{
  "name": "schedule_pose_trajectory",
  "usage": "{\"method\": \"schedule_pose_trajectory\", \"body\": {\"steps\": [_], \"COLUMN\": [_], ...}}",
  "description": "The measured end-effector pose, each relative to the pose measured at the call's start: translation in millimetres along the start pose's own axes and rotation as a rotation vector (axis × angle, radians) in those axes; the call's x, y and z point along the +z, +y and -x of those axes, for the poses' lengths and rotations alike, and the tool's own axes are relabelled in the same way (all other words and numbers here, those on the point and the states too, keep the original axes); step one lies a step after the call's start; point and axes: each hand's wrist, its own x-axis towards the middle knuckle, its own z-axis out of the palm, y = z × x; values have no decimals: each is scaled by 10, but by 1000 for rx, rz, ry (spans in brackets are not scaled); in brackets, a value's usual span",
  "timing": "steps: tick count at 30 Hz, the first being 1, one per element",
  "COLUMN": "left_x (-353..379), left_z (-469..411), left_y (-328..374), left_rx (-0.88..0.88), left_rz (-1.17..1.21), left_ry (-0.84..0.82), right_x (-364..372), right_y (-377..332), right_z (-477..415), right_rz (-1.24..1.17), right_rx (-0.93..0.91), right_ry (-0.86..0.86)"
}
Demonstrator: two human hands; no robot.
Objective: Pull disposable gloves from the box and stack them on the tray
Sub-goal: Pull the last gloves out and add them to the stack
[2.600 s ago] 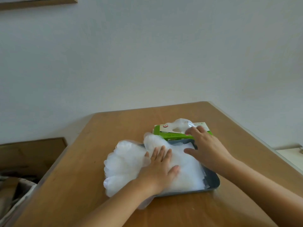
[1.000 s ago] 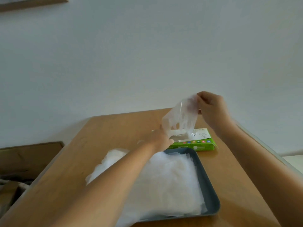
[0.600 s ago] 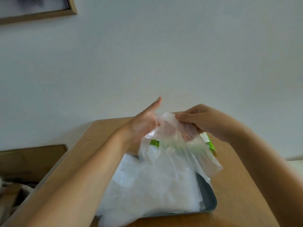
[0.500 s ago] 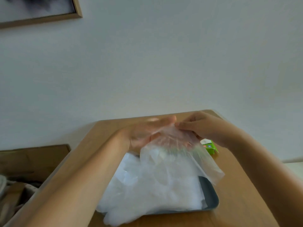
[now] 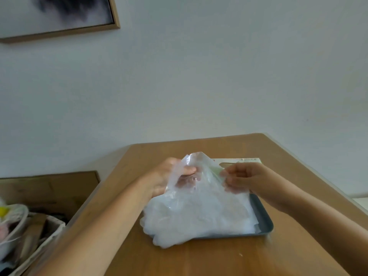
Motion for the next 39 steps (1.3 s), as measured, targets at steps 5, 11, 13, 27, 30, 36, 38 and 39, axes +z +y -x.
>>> {"method": "schedule_pose_trajectory", "body": {"steps": [5,11,13,27,30,36,38,39], "left_x": [-91,-270,-319,-405,-78,139,143,138], "left_z": [198,207,171,15,20,-157,-207,-226], "left_y": [-119,-301,-361,-375,-366,-721,-776,-788], "left_rx": [225,153,98,391,600,529,493,481], "left_rz": [-450,-728,-771,-1176,-1081,-1188,-1181,-1172], "left_ry": [156,249,254,608,286,-91,-125,-141], "right_x": [230,223,186,120,135,157,159,161], "right_y": [18,134,233,660,679,674,678,673], "right_z": [-75,-282,-364,-592,-636,-663,-691,-706], "right_rz": [-213,317,479,834,895,941,969,993], "right_rx": [27,-83,-81,-38,-38,-40,-33,-22], "right_ry": [230,374,333,217,198,163,185,203]}}
